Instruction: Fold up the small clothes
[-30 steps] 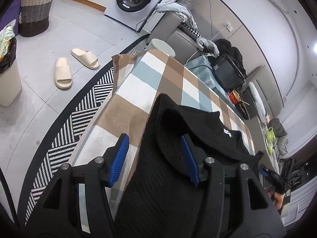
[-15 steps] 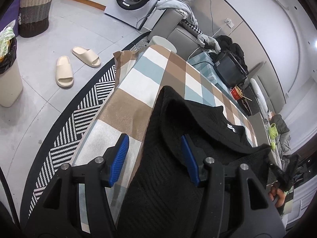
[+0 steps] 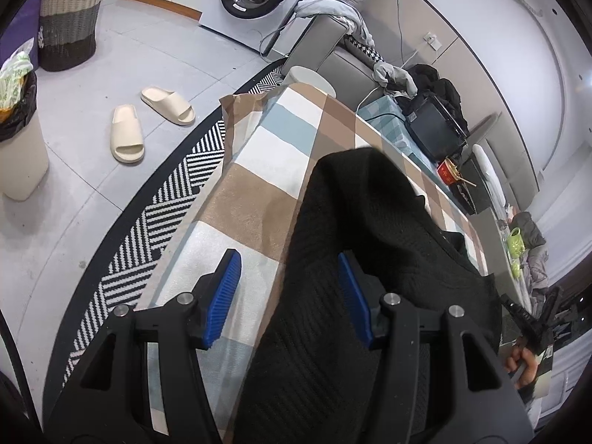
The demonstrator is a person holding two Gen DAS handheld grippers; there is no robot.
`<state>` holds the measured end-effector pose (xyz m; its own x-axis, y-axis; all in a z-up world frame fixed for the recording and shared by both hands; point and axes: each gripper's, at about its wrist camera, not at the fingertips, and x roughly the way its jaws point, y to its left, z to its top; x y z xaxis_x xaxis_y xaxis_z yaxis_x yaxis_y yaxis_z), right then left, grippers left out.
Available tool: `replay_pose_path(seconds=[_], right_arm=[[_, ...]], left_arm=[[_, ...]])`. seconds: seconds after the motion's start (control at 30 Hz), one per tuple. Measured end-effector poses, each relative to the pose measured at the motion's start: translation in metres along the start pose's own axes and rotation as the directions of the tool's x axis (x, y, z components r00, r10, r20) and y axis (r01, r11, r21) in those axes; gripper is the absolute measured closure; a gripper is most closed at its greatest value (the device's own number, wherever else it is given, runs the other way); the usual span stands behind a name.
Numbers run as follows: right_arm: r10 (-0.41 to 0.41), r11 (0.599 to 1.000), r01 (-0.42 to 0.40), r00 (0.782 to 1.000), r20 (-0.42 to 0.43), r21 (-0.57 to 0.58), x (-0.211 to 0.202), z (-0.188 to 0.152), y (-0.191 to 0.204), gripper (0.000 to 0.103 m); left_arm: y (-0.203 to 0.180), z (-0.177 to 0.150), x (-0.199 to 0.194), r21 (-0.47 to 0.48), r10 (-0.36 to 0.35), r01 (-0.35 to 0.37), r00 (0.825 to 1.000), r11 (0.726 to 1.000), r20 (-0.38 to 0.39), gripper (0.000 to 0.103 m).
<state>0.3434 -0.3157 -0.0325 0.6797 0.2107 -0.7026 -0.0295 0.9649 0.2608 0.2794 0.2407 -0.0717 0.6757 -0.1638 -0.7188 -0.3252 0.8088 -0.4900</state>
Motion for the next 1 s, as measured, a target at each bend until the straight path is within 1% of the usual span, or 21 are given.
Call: replay_pose_path(seconds=[0.03, 0.07, 0.2, 0.27, 0.33, 0.47, 0.53, 0.63, 0.67, 0.73, 0.77, 0.87, 0.93, 0.97, 1.0], right_arm=[[0.018, 1.0, -0.018, 1.0, -0.02, 0.018, 0.003, 0.002, -0.002, 0.066], [0.016, 1.0, -0.016, 1.0, -0.018, 0.027, 0.004, 0.002, -0.004, 0.057], [0.048, 0.998, -0.046, 0.998, -0.035, 0.036, 0.014, 0.004, -0.003, 0.053], [0.013, 1.0, -0.013, 0.999, -0.043, 0.012, 0.023, 0.004, 0.002, 0.05], [-0.015, 1.0, 0.015, 0.998, -0.061, -0.007, 0.032, 0.004, 0.006, 0.05], [-0.049, 0.998, 0.047, 0.997, -0.054, -0.043, 0.038, 0.002, 0.014, 0.05], [-0.074, 0.994, 0.071, 0.997, -0.039, -0.078, 0.033, 0.001, 0.021, 0.05], [-0.129, 0.978, 0.13, 0.992, 0.012, -0.166, 0.023, 0.003, 0.034, 0.05], [-0.119, 0.977, 0.119, 0.993, 0.012, -0.179, 0.021, 0.003, 0.036, 0.05], [-0.075, 0.976, 0.07, 0.997, -0.017, -0.207, 0.023, 0.004, 0.041, 0.05], [-0.073, 0.974, 0.064, 0.997, -0.033, -0.217, 0.026, 0.003, 0.041, 0.05], [-0.108, 0.976, 0.087, 0.99, -0.094, -0.202, 0.045, 0.002, 0.035, 0.05], [-0.127, 0.977, 0.103, 0.985, -0.121, -0.186, 0.054, 0.0, 0.028, 0.053], [-0.118, 0.978, 0.094, 0.985, -0.124, -0.186, 0.057, -0.002, 0.027, 0.062], [-0.109, 0.977, 0.084, 0.987, -0.117, -0.196, 0.058, -0.004, 0.027, 0.069]], left_arm=[[0.001, 0.0, 0.001, -0.004, 0.003, -0.003, 1.0, 1.0, -0.003, 0.053], [0.001, 0.0, 0.002, -0.008, -0.001, 0.001, 1.0, 1.0, -0.009, 0.053], [-0.002, -0.002, 0.005, 0.0, -0.012, 0.012, 1.0, 1.0, -0.018, 0.053], [-0.003, -0.003, 0.007, 0.002, -0.015, 0.015, 1.0, 1.0, -0.024, 0.053], [-0.005, -0.004, 0.008, 0.012, -0.022, 0.022, 0.999, 1.0, -0.032, 0.053], [-0.005, -0.004, 0.007, 0.01, -0.014, 0.014, 0.999, 1.0, -0.033, 0.053], [-0.005, -0.004, 0.007, 0.01, -0.015, 0.016, 0.999, 1.0, -0.036, 0.053], [-0.005, -0.005, 0.006, 0.012, -0.014, 0.014, 0.999, 1.0, -0.029, 0.053], [-0.005, -0.004, 0.006, 0.012, -0.018, 0.019, 0.999, 1.0, -0.036, 0.053], [-0.006, -0.006, 0.007, 0.017, -0.022, 0.023, 0.999, 1.0, -0.046, 0.053], [-0.007, -0.006, 0.007, 0.019, -0.021, 0.022, 0.999, 1.0, -0.047, 0.053], [-0.007, -0.008, 0.008, 0.017, -0.027, 0.028, 0.998, 0.999, -0.057, 0.053], [-0.008, -0.009, 0.008, 0.027, -0.024, 0.026, 0.998, 0.999, -0.056, 0.053], [-0.007, -0.009, 0.007, 0.028, -0.023, 0.025, 0.998, 0.999, -0.053, 0.053], [-0.007, -0.009, 0.007, 0.025, -0.022, 0.023, 0.998, 0.999, -0.052, 0.053]])
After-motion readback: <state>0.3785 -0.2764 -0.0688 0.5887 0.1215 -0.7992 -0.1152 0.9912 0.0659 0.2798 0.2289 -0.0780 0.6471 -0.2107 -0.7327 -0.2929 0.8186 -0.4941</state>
